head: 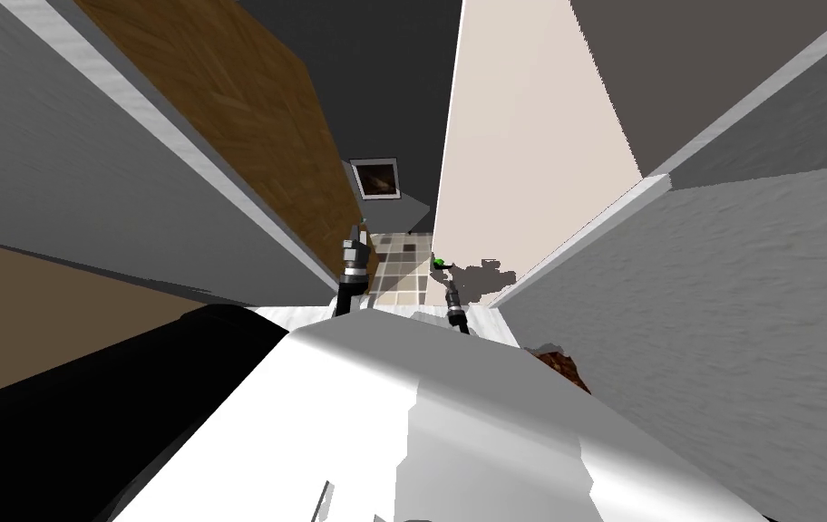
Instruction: Push the door open
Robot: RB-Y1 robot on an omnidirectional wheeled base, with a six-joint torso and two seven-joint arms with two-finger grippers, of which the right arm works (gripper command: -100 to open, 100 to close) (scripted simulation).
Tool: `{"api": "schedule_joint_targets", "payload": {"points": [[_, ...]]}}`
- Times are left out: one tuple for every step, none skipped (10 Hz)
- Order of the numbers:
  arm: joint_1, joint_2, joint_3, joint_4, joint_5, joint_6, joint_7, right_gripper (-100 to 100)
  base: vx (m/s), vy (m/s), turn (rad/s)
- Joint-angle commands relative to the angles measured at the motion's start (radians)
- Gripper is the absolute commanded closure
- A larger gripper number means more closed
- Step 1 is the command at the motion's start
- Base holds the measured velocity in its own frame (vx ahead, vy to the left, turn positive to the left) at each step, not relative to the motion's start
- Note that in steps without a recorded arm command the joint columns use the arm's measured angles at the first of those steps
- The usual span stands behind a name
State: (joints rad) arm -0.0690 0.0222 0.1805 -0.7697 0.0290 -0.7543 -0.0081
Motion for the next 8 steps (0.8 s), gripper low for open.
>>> {"api": "schedule_joint_targets", "payload": {"points": [[-0.015, 0.008, 0.001, 0.032, -0.002, -0.008, 0.005, -100, 0.070, -0.031, 0.034], [-0.018, 0.010, 0.002, 0.040, -0.003, -0.009, 0.006, -100, 0.045, -0.030, 0.018], [-0.024, 0.014, 0.005, 0.057, -0.003, -0.012, 0.007, -100, 0.048, -0.038, 0.020], [-0.019, 0.010, 0.004, 0.044, -0.003, -0.008, 0.005, -100, 0.025, -0.019, 0.008], [-0.021, -0.017, 0.002, 0.049, -0.004, -0.010, 0.006, -100, 0.078, 0.016, 0.015], [-0.022, -0.030, 0.000, 0.050, -0.005, -0.010, 0.006, -100, 0.148, 0.045, 0.027], [-0.024, -0.039, -0.002, 0.052, -0.006, -0.011, 0.007, -100, 0.168, 0.037, 0.018], [-0.025, -0.044, -0.004, 0.055, -0.007, -0.012, 0.007, -100, 0.175, 0.057, 0.031]]}}
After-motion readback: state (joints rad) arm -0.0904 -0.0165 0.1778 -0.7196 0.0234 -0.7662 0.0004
